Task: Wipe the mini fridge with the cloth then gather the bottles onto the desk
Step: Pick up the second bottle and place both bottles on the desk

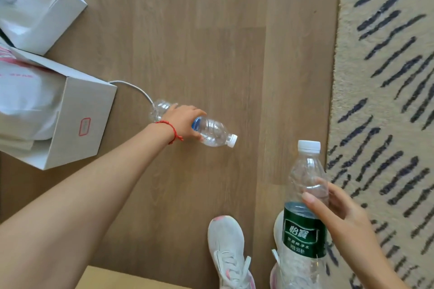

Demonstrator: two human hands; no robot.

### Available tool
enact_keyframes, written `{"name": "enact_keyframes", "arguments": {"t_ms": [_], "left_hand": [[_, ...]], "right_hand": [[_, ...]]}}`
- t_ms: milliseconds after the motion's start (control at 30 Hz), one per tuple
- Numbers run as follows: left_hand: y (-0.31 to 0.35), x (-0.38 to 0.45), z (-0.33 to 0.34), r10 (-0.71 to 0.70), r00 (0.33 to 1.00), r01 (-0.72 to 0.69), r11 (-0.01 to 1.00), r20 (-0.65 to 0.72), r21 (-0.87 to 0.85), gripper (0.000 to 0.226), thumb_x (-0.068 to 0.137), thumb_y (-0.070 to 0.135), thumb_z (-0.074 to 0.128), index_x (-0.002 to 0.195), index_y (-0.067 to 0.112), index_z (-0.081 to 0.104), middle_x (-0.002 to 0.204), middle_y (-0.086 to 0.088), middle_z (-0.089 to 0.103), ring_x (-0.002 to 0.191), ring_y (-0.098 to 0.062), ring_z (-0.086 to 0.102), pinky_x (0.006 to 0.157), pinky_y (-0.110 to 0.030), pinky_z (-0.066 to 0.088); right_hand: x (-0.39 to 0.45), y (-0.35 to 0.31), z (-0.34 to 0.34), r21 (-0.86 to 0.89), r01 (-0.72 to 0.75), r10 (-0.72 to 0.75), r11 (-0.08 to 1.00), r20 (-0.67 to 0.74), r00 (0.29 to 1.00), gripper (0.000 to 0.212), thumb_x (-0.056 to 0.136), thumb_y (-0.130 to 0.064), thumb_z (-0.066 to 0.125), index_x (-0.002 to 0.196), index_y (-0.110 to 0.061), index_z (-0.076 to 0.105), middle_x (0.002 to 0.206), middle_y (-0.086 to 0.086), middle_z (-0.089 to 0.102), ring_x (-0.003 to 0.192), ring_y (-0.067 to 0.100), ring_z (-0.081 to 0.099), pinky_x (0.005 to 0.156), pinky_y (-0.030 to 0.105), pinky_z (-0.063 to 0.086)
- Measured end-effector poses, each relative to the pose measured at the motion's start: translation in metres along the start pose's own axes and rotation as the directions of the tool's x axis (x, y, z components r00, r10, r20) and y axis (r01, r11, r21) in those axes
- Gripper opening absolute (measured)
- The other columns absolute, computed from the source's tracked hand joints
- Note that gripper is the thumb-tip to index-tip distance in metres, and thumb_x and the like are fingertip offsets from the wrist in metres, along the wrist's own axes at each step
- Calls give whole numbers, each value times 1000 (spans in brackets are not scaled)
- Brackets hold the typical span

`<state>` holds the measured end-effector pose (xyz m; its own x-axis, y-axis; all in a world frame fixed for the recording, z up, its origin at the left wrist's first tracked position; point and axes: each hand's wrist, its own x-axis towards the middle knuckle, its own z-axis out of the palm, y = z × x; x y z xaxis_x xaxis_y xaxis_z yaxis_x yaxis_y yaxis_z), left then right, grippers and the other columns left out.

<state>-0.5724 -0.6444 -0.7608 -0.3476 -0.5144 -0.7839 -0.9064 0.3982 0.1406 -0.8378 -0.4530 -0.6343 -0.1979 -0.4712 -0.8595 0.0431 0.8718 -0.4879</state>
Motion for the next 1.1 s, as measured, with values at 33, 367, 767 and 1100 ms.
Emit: {"name": "enact_keyframes", "arguments": {"t_ms": [33, 367, 767, 1100], "left_hand": [[0, 4, 0, 0, 1000, 0, 1000, 17, 8, 72, 74, 47, 68, 136, 23, 40, 135, 0, 48, 125, -20, 41, 105, -36, 25], [-2, -4, 30, -209, 977, 204, 815, 53, -542, 51, 64, 45, 77, 104, 17, 61, 104, -1, 59, 95, -17, 51, 79, -27, 42], [57, -103, -1, -362, 926, 153, 100, 107, -983, 49, 45, 49, 77, 81, 19, 62, 89, -4, 64, 89, -22, 63, 79, -37, 51], [113, -255, -131, -314, 949, -1, -73, 22, -997, 35, 56, 33, 72, 85, 16, 63, 79, 2, 66, 68, -7, 64, 61, -22, 49]], "right_hand": [[3, 1, 1, 10, -2, 2, 1000, 1, 1000, 74, 53, -43, 66, 124, -24, 51, 110, 0, 64, 102, 11, 58, 87, 28, 42], [18, 3, 2, 2, 20, -20, 1000, 3, 1000, 76, 54, -47, 64, 125, -22, 52, 115, 2, 64, 107, 14, 58, 83, 23, 42], [-31, -48, -10, 20, 77, -76, 997, -5, 997, 29, 77, -26, 66, 105, -27, 60, 96, -9, 69, 84, -3, 65, 64, 10, 47], [-148, -171, -30, 0, 192, -192, 981, -12, 981, 28, 80, -31, 65, 106, -31, 53, 95, -10, 63, 88, -1, 58, 66, 15, 41]]}}
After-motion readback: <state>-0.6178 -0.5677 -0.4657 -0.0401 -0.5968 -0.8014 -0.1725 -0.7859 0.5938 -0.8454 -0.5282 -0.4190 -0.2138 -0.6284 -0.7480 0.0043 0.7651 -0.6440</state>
